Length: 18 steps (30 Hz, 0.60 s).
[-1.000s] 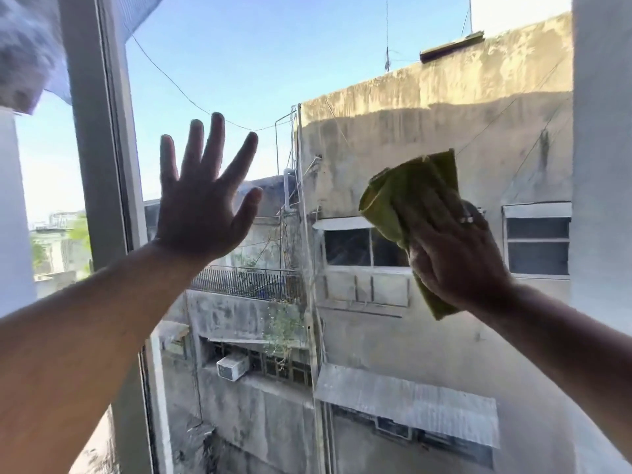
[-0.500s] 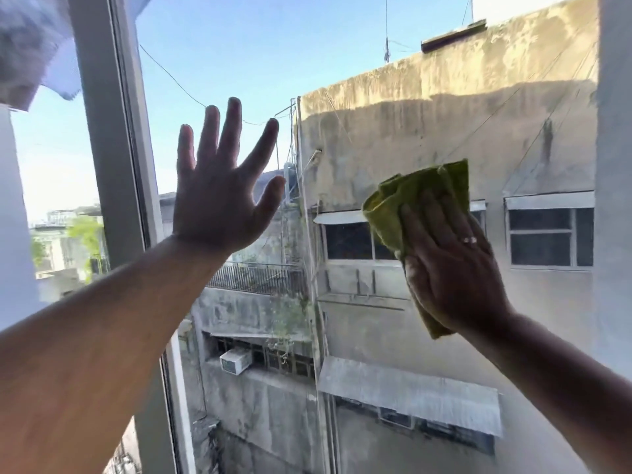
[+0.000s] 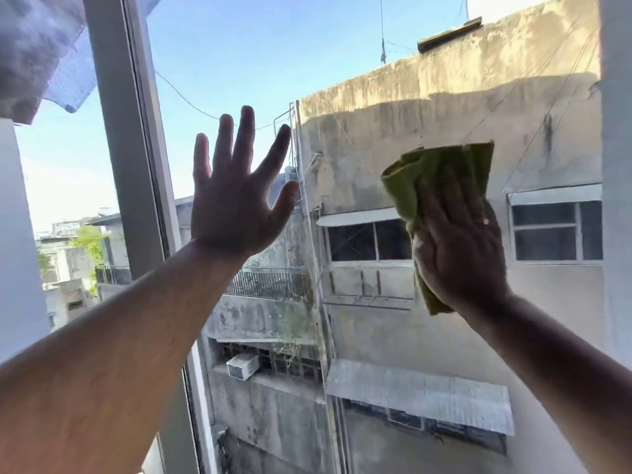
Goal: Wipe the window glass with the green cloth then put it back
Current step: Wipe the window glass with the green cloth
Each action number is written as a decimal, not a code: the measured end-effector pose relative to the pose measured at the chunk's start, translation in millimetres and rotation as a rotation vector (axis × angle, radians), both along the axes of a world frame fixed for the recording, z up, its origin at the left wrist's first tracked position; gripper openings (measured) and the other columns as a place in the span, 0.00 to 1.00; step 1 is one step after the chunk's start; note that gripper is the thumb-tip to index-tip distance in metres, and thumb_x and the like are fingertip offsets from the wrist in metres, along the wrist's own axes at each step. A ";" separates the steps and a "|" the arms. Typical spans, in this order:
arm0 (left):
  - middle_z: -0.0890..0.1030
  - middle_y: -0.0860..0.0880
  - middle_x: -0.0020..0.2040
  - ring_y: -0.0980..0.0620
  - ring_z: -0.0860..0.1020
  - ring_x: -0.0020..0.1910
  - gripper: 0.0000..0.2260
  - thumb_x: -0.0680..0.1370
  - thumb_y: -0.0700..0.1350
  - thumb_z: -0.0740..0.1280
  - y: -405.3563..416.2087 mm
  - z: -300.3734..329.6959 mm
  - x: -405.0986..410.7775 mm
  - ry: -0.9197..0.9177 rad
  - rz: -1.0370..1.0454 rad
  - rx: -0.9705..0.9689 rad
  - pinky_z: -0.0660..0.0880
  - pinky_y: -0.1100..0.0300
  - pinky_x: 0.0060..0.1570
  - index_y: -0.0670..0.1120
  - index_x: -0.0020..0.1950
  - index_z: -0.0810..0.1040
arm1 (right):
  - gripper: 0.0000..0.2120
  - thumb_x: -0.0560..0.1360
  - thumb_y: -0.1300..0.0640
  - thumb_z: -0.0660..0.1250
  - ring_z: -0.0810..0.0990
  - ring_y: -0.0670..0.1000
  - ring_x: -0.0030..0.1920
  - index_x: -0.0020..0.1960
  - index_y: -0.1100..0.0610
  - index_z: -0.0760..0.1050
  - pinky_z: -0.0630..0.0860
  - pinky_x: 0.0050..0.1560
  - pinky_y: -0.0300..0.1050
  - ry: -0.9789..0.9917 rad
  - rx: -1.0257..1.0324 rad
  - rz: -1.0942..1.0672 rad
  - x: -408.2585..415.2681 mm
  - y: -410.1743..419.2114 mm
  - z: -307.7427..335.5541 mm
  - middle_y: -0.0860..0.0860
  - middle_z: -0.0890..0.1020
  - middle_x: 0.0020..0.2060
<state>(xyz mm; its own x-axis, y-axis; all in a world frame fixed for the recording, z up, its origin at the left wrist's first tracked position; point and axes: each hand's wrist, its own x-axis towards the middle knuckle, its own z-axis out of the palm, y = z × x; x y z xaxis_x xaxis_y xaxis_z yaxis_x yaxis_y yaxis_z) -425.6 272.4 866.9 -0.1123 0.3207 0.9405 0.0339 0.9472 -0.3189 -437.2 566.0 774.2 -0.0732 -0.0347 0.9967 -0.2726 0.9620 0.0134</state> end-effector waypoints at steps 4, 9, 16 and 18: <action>0.53 0.40 0.84 0.37 0.53 0.82 0.30 0.82 0.66 0.45 -2.9 -0.4 -3.4 0.003 0.004 -0.014 0.51 0.35 0.79 0.56 0.83 0.53 | 0.33 0.78 0.50 0.57 0.55 0.60 0.82 0.82 0.51 0.53 0.54 0.81 0.61 -0.017 0.028 0.032 2.4 -88.5 -30.2 0.59 0.58 0.81; 0.52 0.40 0.84 0.37 0.52 0.82 0.30 0.82 0.66 0.46 -3.3 -0.8 2.7 -0.028 -0.006 -0.007 0.51 0.35 0.79 0.56 0.83 0.53 | 0.28 0.78 0.50 0.61 0.64 0.54 0.76 0.78 0.47 0.63 0.52 0.81 0.51 -0.006 0.792 0.041 8.2 -64.3 -76.2 0.50 0.68 0.77; 0.52 0.40 0.84 0.38 0.51 0.83 0.30 0.82 0.65 0.47 1.7 -1.7 4.4 -0.038 -0.006 0.013 0.51 0.35 0.79 0.56 0.83 0.54 | 0.26 0.81 0.50 0.53 0.67 0.66 0.76 0.78 0.54 0.64 0.68 0.71 0.63 0.029 -0.008 -0.032 -0.4 -25.7 13.4 0.63 0.67 0.77; 0.51 0.40 0.84 0.38 0.51 0.83 0.30 0.83 0.65 0.46 0.0 -1.0 4.1 -0.040 -0.011 0.007 0.51 0.35 0.79 0.56 0.83 0.53 | 0.29 0.81 0.50 0.54 0.58 0.64 0.80 0.81 0.52 0.56 0.61 0.77 0.62 0.032 -0.147 -0.027 -0.8 -64.6 13.1 0.61 0.60 0.80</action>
